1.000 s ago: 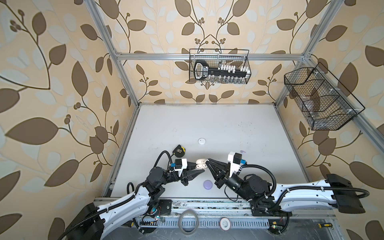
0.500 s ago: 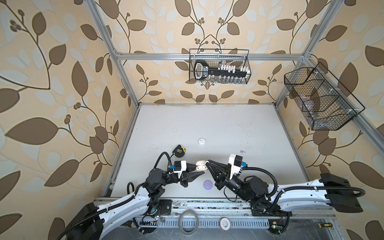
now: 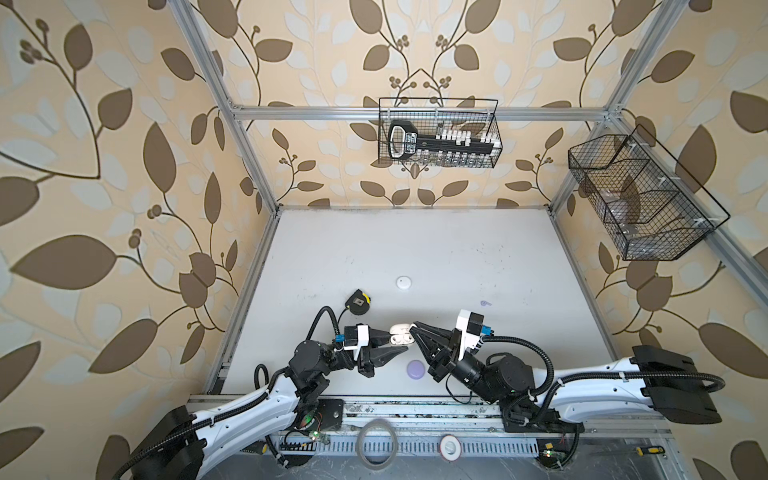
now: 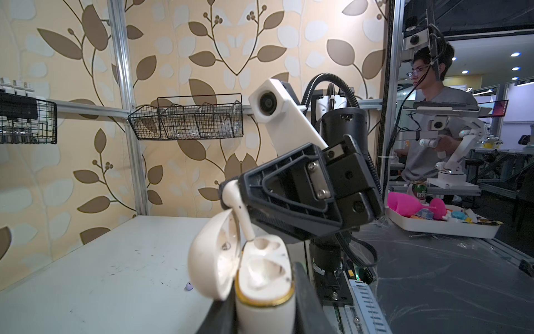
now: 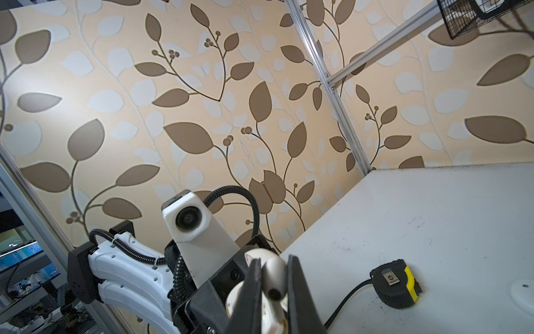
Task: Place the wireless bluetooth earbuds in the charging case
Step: 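Lower the earbud into the case slot with the right gripper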
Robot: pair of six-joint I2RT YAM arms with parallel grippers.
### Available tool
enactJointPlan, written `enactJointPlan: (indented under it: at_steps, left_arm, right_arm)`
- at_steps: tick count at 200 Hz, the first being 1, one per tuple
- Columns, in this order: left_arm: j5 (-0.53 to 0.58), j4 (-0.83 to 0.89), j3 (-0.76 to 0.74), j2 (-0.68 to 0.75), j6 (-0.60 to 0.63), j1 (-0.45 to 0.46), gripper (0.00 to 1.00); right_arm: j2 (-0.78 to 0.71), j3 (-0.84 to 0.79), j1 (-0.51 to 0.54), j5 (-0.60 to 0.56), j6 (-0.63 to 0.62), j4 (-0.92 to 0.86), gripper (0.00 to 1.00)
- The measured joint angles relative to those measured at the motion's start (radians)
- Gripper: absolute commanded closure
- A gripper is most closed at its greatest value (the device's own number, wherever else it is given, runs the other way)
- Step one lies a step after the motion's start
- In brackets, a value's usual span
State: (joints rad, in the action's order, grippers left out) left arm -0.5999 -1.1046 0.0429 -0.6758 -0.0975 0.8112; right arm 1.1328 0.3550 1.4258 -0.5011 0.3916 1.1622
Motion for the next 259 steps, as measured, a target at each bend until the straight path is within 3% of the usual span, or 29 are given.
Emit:
enactJointPlan:
  at_steps: [259]
  left_arm:
    - [0.061,0.063,-0.014,0.098,-0.037,0.008,1.0]
  right_arm:
    - [0.112,-0.011,0.004,0.034,-0.024,0.203,1.0]
